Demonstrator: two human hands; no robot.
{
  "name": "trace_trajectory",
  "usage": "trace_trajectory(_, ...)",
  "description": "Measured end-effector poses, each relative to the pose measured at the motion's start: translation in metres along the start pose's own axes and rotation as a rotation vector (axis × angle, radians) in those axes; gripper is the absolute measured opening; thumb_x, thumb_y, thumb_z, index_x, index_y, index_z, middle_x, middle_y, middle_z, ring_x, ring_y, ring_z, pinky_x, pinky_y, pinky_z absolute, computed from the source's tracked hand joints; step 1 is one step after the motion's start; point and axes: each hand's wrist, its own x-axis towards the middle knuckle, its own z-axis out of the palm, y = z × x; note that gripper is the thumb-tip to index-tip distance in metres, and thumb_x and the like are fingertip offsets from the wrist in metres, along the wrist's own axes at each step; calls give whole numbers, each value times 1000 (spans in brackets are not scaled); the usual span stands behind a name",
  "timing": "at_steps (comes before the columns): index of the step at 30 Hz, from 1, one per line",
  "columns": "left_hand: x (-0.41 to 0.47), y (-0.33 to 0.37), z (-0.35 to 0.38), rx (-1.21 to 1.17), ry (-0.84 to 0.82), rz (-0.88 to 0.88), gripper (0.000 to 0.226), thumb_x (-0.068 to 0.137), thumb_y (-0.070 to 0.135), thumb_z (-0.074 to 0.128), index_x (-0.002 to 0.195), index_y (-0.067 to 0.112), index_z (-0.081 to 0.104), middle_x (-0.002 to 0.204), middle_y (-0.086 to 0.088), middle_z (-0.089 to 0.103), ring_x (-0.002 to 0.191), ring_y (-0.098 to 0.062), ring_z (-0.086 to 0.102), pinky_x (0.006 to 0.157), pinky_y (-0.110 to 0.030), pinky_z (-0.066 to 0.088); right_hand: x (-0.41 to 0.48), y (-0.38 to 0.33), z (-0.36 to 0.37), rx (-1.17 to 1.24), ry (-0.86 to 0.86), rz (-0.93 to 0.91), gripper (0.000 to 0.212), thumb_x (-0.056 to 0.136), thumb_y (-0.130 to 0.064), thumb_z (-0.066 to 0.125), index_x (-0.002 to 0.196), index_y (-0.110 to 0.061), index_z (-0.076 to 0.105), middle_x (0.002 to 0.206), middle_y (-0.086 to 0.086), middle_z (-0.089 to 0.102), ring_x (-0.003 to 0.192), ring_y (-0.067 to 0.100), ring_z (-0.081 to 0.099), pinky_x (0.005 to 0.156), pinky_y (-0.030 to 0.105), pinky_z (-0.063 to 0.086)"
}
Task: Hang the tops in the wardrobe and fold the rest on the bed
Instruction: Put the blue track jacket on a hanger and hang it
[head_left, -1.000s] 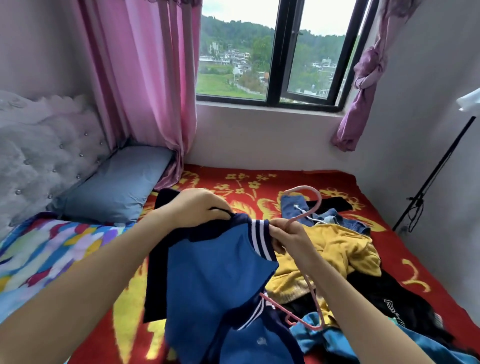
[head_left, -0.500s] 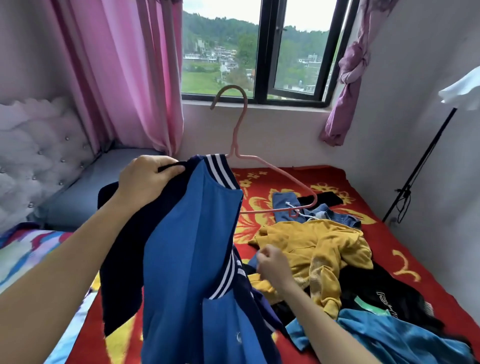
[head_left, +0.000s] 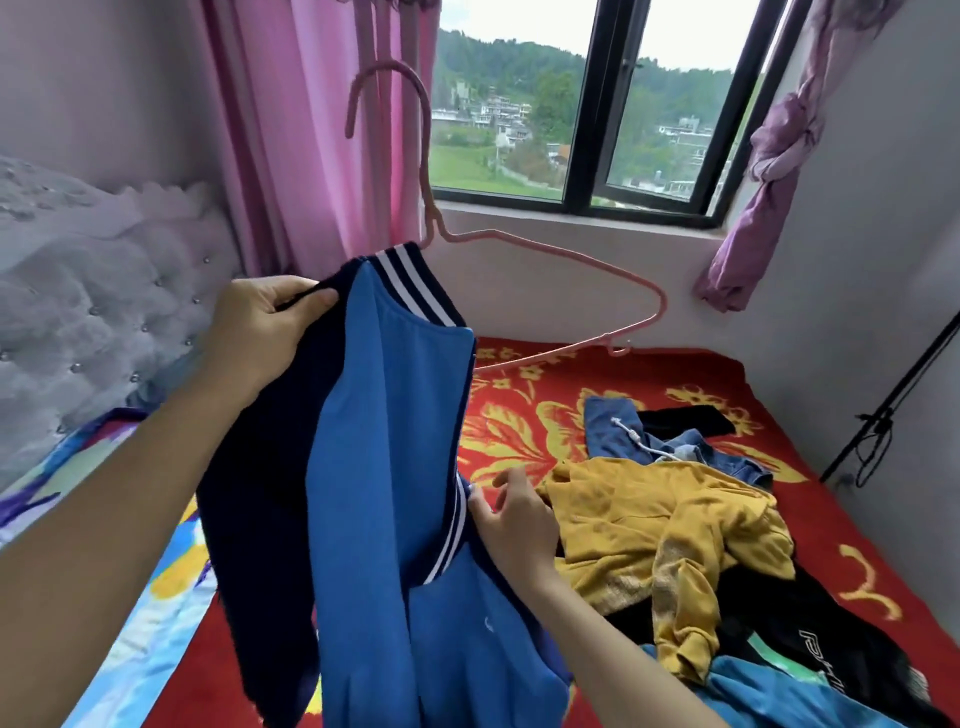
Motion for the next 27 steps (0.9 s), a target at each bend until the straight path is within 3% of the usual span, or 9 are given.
trace_trajectory(4,-8,1,4,32,-16,40,14,87,16,64,88,29,65,57,33,60,58,12,59,62,-7,47,-3,-33,22,-24,-12,-69,48,87,-52,47,112,-12,49,103,3,58,91,24,60,60,25,34)
trace_trajectory(7,-10,-5,-4,-11,18,19,14,87,14,63,94,26,66,59,30,62,59,10,60,65,-13,50,-15,-41,29,113,143,-139,53,79,-53,39,105,-11,56,91,2,62,79,20,64,52,24,42)
trace_trajectory(9,-11,-8,-6,-44,24,6,15,88,12,62,96,24,65,58,32,61,58,11,60,62,-8,49,-19,-41,36,-11,160,-201,44,78,-48,50,106,-15,54,88,1,60,76,17,62,49,25,50)
trace_trajectory(12,-14,-12,-6,-34,16,14,14,87,12,63,93,24,65,58,33,61,58,10,60,61,-7,48,-8,-27,41,-200,-110,-8,50,89,-31,55,133,-15,37,121,7,47,111,25,48,79,32,49)
trace_trajectory(15,-12,-21,-17,4,60,1,19,86,12,64,104,19,64,55,35,58,56,13,58,59,-4,46,-2,-3,30,-249,-106,105,52,89,-6,47,137,-18,32,125,10,41,114,27,42,73,31,43)
trace_trajectory(21,-11,-54,-50,69,81,-69,26,87,11,63,113,10,64,59,33,60,55,19,53,59,3,39,49,53,-45,-38,-47,272,39,77,-1,51,111,-18,57,112,15,53,99,33,52,72,32,43)
trace_trajectory(24,-15,-65,-57,57,45,-84,25,86,9,64,94,30,73,80,17,69,57,21,53,61,5,39,83,53,-98,178,-70,317,20,68,-4,60,59,-21,64,60,-2,64,63,21,58,60,30,49)
trace_trajectory(26,-16,-72,-57,98,-17,-86,40,84,10,66,75,48,72,74,27,66,61,23,53,64,6,39,101,44,-133,264,-89,312,27,73,5,61,55,-15,59,42,-4,50,39,10,47,40,19,41)
trace_trajectory(27,-17,-75,-54,161,-49,-55,33,84,10,67,79,42,75,79,24,68,64,25,52,67,6,37,108,36,-149,303,-130,302,26,75,10,58,58,-9,58,39,-3,46,32,7,42,35,15,35)
